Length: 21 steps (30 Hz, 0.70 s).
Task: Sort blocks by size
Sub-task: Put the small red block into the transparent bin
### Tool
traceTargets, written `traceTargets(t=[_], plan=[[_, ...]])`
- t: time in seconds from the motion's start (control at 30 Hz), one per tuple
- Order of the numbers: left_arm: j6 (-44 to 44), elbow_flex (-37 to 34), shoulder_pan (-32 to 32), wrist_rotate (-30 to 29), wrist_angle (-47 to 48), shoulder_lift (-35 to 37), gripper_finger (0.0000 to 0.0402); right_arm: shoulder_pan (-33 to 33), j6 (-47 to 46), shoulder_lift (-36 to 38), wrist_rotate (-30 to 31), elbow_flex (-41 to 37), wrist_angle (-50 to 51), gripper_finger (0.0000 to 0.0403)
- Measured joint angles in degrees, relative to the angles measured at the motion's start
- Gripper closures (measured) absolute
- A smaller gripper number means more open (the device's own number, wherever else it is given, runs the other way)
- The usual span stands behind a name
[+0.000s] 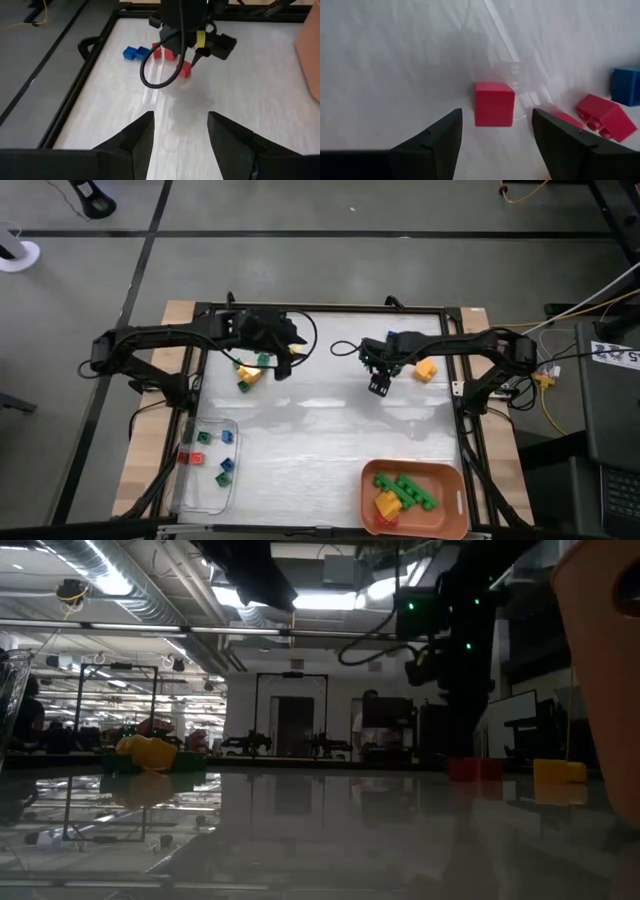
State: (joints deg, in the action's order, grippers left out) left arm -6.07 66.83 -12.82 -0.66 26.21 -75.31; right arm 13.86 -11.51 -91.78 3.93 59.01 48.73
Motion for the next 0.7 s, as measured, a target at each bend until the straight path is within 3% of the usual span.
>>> traceTargets(t=[0.53,0.7], plan=[[0.3,0.0,0.1,0.0,0.2,0.0,0.0231,0.8,0.2,0.0,0.5,-6.5,-8.8,0.0169],[0.1,0.0,0.1,0.0,0.3,0.0,0.0231,0.8,0.3,0.0,0.5,-7.4,-8.8,0.0214]])
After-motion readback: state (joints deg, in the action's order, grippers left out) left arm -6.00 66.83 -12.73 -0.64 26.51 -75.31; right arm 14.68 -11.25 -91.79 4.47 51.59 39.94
